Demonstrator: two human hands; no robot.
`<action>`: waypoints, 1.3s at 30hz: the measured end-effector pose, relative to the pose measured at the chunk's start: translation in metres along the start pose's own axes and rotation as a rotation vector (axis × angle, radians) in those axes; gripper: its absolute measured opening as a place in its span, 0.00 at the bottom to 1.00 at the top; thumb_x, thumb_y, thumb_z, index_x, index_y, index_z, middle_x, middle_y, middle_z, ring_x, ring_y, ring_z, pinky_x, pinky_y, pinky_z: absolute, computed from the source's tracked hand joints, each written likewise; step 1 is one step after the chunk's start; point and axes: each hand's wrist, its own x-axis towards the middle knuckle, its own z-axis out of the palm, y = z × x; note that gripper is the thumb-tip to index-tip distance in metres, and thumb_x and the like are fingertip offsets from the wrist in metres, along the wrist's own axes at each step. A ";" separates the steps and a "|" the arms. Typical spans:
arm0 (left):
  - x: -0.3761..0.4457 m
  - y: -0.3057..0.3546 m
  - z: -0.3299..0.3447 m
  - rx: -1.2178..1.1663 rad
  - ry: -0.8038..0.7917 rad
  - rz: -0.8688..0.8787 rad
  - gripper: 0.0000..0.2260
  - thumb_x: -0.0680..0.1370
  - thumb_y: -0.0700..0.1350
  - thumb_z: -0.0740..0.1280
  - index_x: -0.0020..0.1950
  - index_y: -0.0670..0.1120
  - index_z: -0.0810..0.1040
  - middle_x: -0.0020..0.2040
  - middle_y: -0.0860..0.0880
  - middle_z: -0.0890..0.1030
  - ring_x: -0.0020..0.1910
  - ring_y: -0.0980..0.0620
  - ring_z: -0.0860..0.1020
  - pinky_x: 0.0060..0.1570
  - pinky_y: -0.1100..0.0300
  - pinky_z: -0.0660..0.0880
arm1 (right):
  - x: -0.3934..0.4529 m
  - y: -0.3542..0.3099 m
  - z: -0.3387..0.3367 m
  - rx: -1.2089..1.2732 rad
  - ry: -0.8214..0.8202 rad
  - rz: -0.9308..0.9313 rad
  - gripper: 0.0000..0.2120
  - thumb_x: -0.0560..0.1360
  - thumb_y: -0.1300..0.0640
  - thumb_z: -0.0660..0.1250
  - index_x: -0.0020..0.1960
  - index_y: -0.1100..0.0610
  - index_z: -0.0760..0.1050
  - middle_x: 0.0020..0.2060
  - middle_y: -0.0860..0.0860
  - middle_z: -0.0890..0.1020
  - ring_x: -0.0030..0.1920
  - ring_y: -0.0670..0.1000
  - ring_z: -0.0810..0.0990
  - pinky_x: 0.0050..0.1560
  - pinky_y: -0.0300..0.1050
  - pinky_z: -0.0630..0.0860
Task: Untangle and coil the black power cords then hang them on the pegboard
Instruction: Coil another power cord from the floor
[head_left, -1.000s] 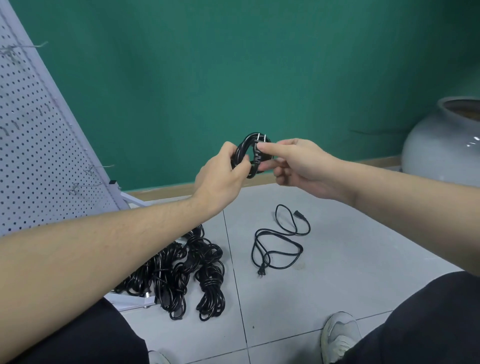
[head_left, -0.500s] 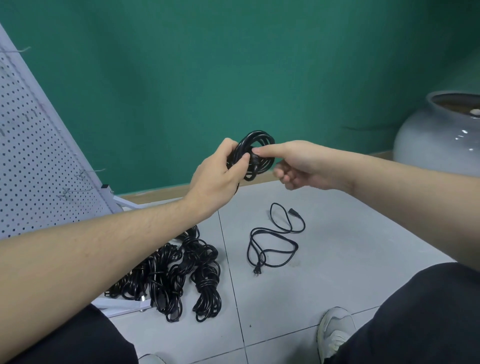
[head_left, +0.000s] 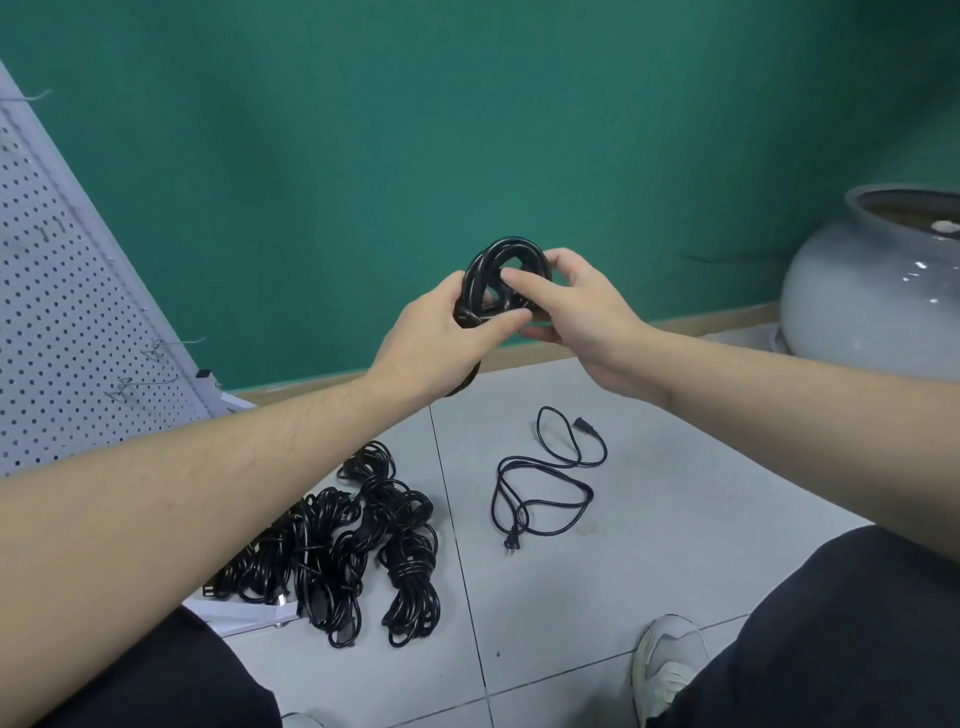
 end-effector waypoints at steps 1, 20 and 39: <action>0.000 -0.002 -0.002 0.023 0.011 -0.006 0.20 0.72 0.67 0.68 0.57 0.58 0.79 0.48 0.61 0.84 0.49 0.62 0.80 0.55 0.55 0.78 | 0.000 0.001 0.000 0.007 -0.016 -0.001 0.08 0.78 0.52 0.72 0.54 0.51 0.75 0.49 0.53 0.86 0.45 0.48 0.86 0.55 0.47 0.81; 0.007 -0.012 -0.007 -0.366 0.001 -0.331 0.06 0.82 0.50 0.68 0.54 0.50 0.81 0.49 0.50 0.86 0.40 0.53 0.84 0.46 0.58 0.79 | 0.014 0.010 0.020 0.166 -0.109 -0.023 0.12 0.77 0.69 0.69 0.47 0.55 0.69 0.48 0.59 0.82 0.49 0.56 0.81 0.64 0.54 0.76; 0.013 -0.099 -0.015 -0.732 -0.152 -0.625 0.03 0.79 0.45 0.71 0.52 0.48 0.82 0.41 0.50 0.80 0.40 0.54 0.75 0.44 0.57 0.75 | 0.072 0.072 0.059 -0.109 -0.230 0.147 0.09 0.76 0.61 0.74 0.55 0.55 0.79 0.44 0.50 0.84 0.44 0.47 0.84 0.58 0.50 0.81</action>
